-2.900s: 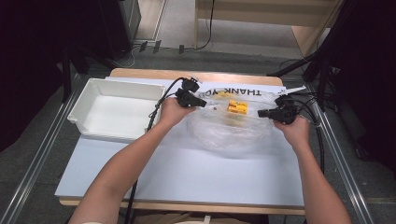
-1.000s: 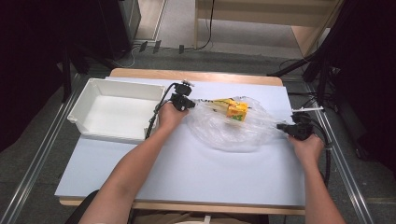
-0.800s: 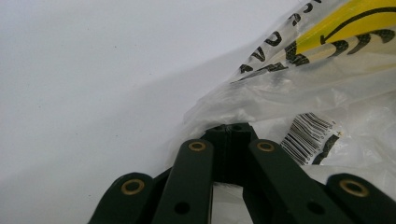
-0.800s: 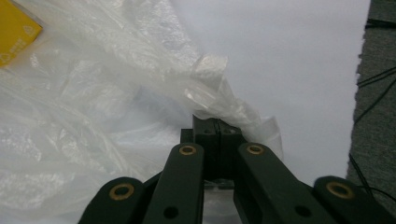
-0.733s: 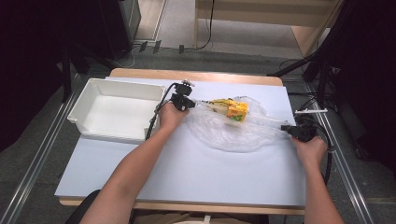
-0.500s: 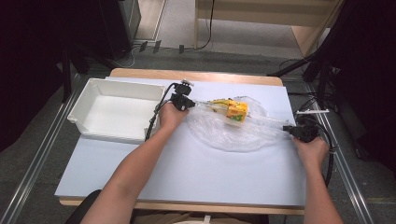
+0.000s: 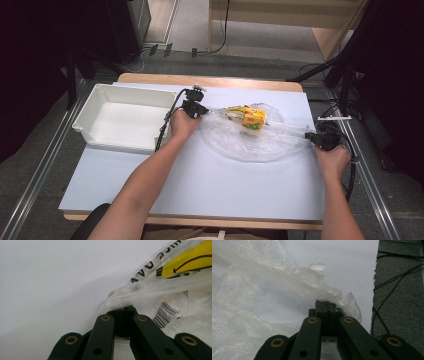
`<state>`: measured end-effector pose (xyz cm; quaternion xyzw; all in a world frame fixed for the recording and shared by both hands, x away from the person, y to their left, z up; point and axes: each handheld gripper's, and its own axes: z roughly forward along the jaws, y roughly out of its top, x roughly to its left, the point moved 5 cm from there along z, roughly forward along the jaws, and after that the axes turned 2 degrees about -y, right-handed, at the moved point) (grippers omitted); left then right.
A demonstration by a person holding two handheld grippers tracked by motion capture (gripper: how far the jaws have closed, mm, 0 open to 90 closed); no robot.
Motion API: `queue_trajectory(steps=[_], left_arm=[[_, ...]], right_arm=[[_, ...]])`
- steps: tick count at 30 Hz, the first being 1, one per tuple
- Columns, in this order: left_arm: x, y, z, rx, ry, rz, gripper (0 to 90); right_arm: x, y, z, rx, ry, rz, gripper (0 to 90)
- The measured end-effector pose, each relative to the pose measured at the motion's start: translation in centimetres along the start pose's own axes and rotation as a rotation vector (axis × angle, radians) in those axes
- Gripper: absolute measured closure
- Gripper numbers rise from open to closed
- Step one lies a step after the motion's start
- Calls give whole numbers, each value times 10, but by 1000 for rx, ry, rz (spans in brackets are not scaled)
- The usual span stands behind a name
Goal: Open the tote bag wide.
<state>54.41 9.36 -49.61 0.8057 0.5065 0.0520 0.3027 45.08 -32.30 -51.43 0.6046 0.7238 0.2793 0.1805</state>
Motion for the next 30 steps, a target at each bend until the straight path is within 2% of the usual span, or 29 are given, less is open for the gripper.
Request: queue_trajectory(steps=[4, 5, 6, 7, 8, 12, 14, 16, 18, 22, 25, 26, 27, 30], left_arm=[[-3, 0, -1, 10, 8, 12, 900], [-4, 1, -2, 13, -14, -4, 900], [-5, 1, -3, 3, -22, -11, 900], [-5, 2, -4, -5, -27, -8, 900], [-8, 2, -5, -10, -30, 9, 900], [-10, 2, -9, -22, -40, 20, 900], [-11, 3, -15, -42, -61, 9, 900], [-14, 3, -21, -60, -67, 23, 900], [-21, 5, -29, -76, -76, 56, 899], [-25, 8, -38, -99, -105, 59, 885], [-28, 10, -50, -121, -130, 71, 818], [-28, 10, -50, -121, -130, 71, 813], [-31, 11, -55, -121, -135, 89, 797], [-34, 12, -58, -110, -150, 94, 712]], right_arm=[[0, 0, -1, 0, 17, 11, 900], [1, 0, -1, 2, 45, 17, 900], [2, 1, -1, 0, 45, 16, 900], [5, 3, -2, -6, 63, 14, 900], [8, 5, -3, -14, 66, 12, 900], [16, 11, -7, -32, 81, -11, 900], [20, 13, -10, -38, 100, -18, 900], [23, 13, -14, -35, 124, -17, 900], [27, 15, -22, -52, 136, -33, 900], [32, 18, -30, -64, 148, -48, 900], [42, 21, -35, -68, 161, -75, 900], [42, 21, -35, -68, 161, -75, 900], [47, 22, -36, -69, 171, -88, 900], [52, 24, -37, -69, 181, -93, 900]])
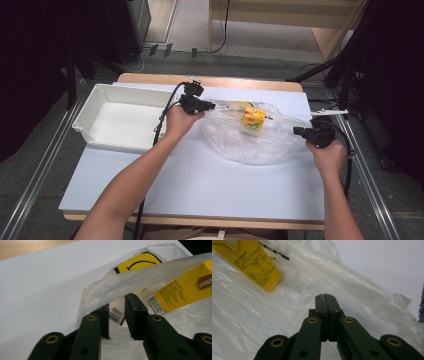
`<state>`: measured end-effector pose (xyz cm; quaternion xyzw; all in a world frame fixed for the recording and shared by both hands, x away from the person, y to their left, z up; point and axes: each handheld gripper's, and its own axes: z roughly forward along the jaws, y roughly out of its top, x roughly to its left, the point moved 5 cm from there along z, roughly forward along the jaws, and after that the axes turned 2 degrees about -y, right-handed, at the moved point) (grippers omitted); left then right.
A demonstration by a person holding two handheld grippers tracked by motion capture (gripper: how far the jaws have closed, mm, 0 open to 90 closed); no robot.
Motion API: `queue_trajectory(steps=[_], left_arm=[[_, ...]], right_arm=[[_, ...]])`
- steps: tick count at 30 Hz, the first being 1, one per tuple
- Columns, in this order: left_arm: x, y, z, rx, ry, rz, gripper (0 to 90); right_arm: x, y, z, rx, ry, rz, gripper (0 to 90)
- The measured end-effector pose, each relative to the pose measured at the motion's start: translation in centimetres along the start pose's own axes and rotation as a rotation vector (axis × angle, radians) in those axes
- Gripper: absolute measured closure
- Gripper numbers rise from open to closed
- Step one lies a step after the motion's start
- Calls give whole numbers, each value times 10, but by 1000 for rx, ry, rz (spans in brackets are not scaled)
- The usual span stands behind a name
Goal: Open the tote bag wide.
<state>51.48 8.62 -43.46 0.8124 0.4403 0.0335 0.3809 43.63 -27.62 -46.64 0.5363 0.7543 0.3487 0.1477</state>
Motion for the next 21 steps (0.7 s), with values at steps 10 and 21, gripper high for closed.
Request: queue_trajectory(steps=[10, 21], left_arm=[[-17, 8, -8, 1, -56, 43, 525], [-26, 18, -30, 12, -75, 102, 862]], right_arm=[[18, 8, -3, -9, 27, -51, 900], [32, 12, -2, 3, 45, -82, 900]])
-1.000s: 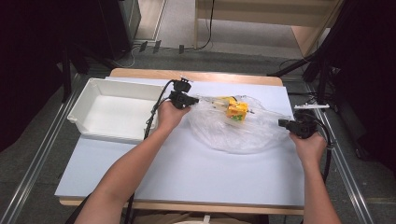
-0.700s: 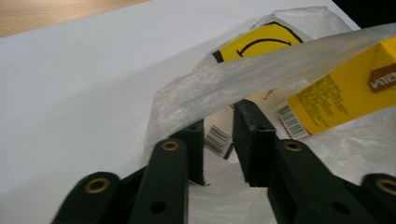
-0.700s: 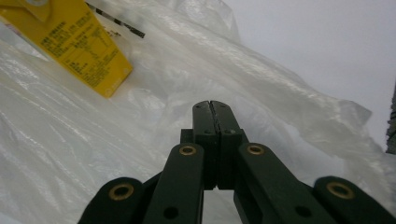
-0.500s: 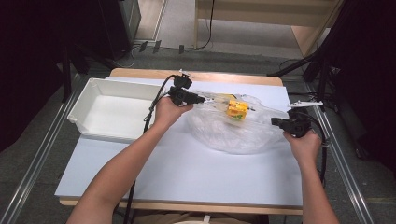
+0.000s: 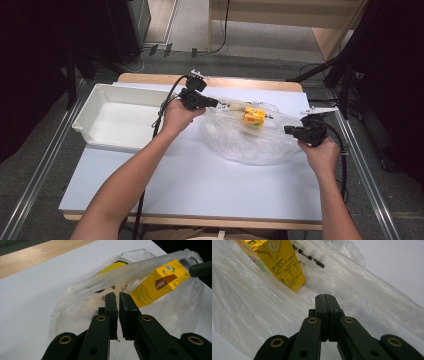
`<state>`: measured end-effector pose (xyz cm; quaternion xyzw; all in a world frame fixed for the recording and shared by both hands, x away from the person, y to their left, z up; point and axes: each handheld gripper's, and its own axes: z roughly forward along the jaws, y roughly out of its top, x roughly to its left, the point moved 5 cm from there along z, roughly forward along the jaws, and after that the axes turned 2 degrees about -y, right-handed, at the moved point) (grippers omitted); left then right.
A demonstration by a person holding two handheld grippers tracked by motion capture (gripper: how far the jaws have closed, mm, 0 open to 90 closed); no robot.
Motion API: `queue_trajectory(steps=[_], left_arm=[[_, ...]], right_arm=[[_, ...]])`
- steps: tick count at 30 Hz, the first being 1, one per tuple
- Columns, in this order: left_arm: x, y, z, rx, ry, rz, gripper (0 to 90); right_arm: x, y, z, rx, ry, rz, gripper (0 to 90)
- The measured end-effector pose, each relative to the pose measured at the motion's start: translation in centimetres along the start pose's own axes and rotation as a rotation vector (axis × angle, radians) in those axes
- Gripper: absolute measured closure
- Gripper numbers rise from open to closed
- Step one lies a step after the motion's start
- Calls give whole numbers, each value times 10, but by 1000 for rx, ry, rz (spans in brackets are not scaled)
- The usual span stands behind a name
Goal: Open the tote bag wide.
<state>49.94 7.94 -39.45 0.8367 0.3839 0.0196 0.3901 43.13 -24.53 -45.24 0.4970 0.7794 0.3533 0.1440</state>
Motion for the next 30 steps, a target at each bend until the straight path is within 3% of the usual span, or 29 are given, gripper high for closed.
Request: queue_trajectory(steps=[7, 16, 19, 20, 25, 30], left_arm=[[-9, 7, -3, 3, -15, 16, 900], [-33, 16, 26, 27, -4, 52, 900], [-38, 19, 36, 27, -13, 54, 900], [-40, 20, 44, 31, -23, 37, 900], [-41, 17, 58, 45, -5, 37, 900], [-34, 5, 70, 62, 3, 2, 900]], right_arm=[[3, 3, -1, -12, 3, -3, 900], [10, 24, 9, -33, 30, -58, 900], [9, 31, 13, -36, 34, -68, 900], [8, 34, 15, -47, 33, -80, 900], [4, 52, 23, -68, 19, -84, 900], [0, 59, 41, -45, 39, -65, 900]])
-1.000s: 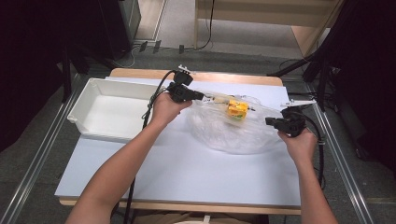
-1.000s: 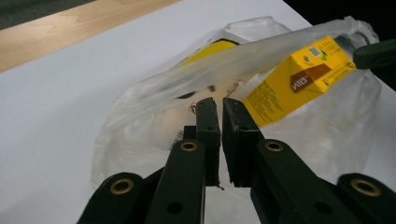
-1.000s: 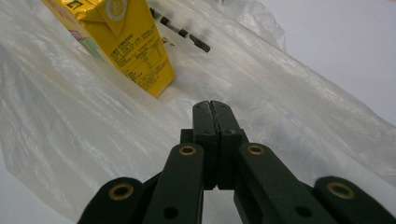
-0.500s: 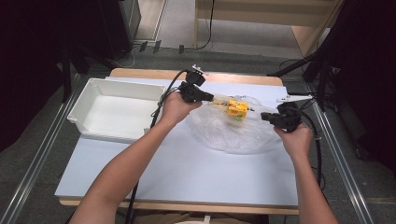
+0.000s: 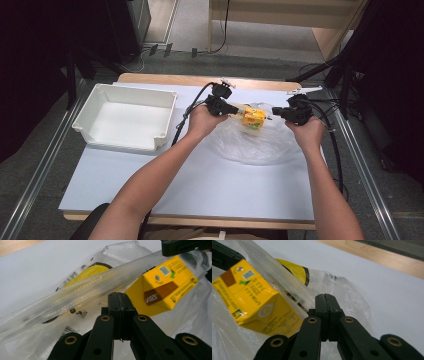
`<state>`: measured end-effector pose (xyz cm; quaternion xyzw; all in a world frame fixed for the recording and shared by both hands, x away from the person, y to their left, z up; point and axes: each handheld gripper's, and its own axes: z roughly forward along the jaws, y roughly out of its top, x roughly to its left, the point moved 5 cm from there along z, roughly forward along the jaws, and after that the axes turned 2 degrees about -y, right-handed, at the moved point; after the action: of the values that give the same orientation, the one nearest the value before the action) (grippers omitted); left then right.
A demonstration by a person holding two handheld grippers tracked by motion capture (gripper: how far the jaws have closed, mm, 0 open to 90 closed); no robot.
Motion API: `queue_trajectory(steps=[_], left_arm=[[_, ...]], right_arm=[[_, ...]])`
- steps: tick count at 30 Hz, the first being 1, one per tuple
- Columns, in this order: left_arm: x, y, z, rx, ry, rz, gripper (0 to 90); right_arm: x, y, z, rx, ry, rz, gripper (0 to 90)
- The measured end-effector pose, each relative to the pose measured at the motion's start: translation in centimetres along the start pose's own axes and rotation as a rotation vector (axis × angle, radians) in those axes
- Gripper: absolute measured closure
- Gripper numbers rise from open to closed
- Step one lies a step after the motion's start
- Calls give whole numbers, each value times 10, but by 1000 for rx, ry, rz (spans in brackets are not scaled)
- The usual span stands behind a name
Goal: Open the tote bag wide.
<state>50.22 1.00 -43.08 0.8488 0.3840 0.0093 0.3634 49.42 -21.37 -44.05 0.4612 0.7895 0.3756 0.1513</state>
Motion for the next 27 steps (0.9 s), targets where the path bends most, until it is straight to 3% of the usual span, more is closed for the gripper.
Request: queue_trajectory(steps=[9, 19, 27], left_arm=[[0, -24, 10, 17, -5, -10, 900], [-4, -52, 28, 50, -25, -27, 900], [-13, -73, 36, 57, -45, -24, 900]], right_arm=[[4, -20, 29, 67, 42, 8, 900], [1, -30, 54, 127, 22, 12, 900], [-5, -31, 64, 131, 15, 23, 900]])
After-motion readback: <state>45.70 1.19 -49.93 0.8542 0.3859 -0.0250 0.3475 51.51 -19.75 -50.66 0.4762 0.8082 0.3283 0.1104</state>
